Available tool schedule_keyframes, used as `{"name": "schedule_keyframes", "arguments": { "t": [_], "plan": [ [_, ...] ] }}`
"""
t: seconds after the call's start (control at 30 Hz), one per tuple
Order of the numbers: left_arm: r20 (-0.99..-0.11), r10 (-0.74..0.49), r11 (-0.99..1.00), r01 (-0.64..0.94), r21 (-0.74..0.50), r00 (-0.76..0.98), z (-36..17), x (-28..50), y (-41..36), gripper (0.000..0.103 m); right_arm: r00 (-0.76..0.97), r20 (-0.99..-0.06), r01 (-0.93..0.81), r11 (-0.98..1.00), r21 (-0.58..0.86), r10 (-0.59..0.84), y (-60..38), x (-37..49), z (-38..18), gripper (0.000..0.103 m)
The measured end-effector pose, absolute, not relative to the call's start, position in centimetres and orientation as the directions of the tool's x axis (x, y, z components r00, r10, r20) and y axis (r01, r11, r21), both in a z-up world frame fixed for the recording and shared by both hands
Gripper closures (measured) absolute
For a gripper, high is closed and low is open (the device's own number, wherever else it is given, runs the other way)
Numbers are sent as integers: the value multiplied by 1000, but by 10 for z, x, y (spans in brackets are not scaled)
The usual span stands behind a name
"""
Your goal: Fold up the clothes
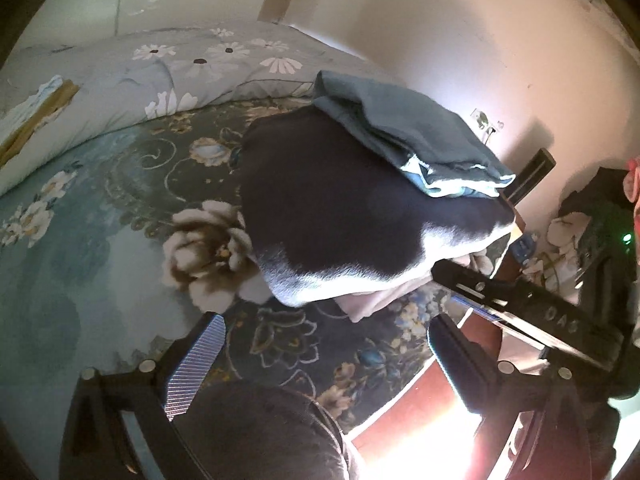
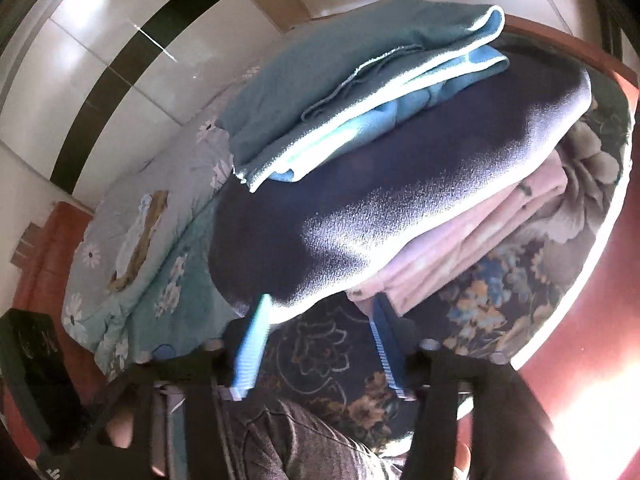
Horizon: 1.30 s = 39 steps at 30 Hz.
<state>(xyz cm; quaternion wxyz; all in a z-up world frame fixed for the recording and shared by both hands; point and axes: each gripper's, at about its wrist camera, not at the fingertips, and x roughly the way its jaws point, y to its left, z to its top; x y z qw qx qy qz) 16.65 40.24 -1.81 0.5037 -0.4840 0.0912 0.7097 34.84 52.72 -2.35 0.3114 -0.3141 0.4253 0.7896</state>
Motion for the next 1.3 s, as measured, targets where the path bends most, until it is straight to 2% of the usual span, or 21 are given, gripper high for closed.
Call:
{"name": "schedule_keyframes", "arguments": {
  "t": [0.17,0.23,0.7,0.8,0.97,1.2,1.27,1.3],
  "plan": [
    [-777,627,-498,-795,-346,-55,-19,163,397,0,-560,-778,-786,-479,390,285,520,343,-13,43],
    [-779,623,-511,-790,-339,-69,-20,160,395,0,-546,-781,-793,-488,364,304,517,342,-10,28],
    [-777,623,-531,-778,-337,-89,-21,156,389,0,-452,-812,-820,-530,215,370,505,329,-5,27],
    [-772,629,-530,-775,-345,-87,-20,154,387,0,-434,-813,-826,-532,187,388,504,328,-3,17],
    [-762,643,-523,-769,-368,-73,-19,152,385,0,-411,-814,-826,-544,143,410,500,325,-1,17],
    [-763,633,-526,-794,-304,-128,-13,159,386,0,-396,-814,-823,-558,109,425,497,319,-1,17],
    [-758,641,-520,-794,-316,-119,-12,159,386,0,-390,-812,-821,-563,94,433,495,317,0,13],
    [-756,645,-518,-793,-322,-114,-12,158,386,0,-385,-812,-820,-566,84,438,495,316,0,6]
  ]
}}
